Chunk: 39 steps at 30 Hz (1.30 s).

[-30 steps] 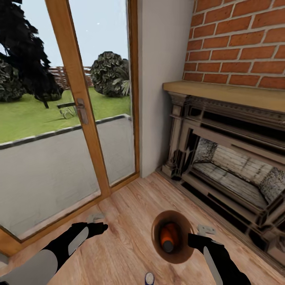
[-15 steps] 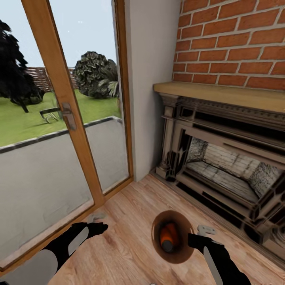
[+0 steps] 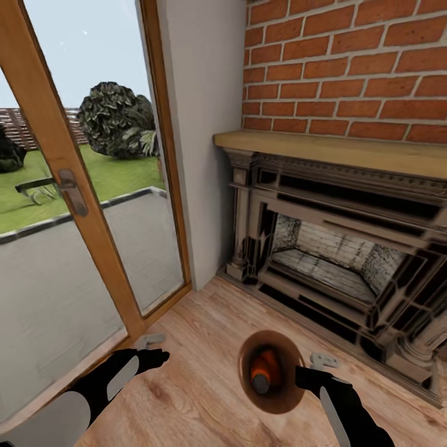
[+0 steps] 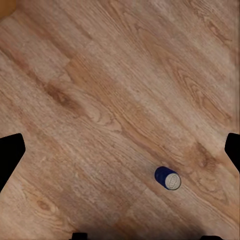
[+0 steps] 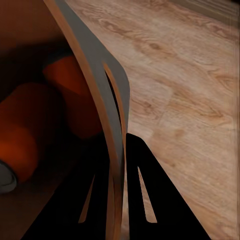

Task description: Put the three can of soda from the living room inside the tash can in the kitchen.

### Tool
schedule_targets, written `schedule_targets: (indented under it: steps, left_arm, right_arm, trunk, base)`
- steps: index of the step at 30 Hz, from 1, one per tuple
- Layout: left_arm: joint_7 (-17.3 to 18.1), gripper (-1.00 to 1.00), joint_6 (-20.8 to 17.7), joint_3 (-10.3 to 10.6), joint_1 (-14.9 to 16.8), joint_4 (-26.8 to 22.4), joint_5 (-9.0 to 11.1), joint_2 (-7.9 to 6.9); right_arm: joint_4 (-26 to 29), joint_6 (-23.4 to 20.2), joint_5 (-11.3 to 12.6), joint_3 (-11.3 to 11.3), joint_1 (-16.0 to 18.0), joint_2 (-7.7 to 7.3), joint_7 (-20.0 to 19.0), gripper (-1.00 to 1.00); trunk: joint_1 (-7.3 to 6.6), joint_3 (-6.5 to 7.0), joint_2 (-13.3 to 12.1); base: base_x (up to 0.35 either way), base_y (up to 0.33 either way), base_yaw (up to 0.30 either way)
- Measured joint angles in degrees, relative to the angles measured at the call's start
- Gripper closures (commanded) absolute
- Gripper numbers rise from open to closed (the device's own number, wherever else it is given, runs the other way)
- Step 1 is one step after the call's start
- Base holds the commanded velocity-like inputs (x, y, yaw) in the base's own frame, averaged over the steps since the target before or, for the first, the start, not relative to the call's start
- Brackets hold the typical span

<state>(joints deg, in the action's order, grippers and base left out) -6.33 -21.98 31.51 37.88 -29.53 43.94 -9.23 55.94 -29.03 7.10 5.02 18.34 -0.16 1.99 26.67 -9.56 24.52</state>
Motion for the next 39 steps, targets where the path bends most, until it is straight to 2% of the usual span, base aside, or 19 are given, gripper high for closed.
schedule_targets:
  steps: [6, 13, 39]
  left_arm:
    - [0.0, -1.0, 0.0, -0.04, 0.0, 0.0, 0.0, -0.02]
    - [0.0, -1.0, 0.0, -0.05, 0.0, 0.0, 0.0, -0.07]
    - [0.0, -1.0, 0.0, 0.04, 0.0, 0.0, 0.0, 0.05]
  right_arm:
    - [0.01, 0.01, 0.05, -0.03, -0.03, -0.64, -2.23, 1.0]
    - [0.0, 0.01, -0.06, -0.02, -0.01, -1.09, -2.8, 1.0]
    - [-0.01, 0.0, -0.12, -0.03, -0.03, -1.16, -4.12, 1.0]
  trunk:
    - [0.0, 0.17, 0.0]
    - [0.0, 0.37, 0.0]
    - [0.0, 1.4, 0.0]
  base:
    - [0.004, 0.005, -0.296]
    - [0.0, 0.001, -0.3]
    - [0.0, 0.05, -0.3]
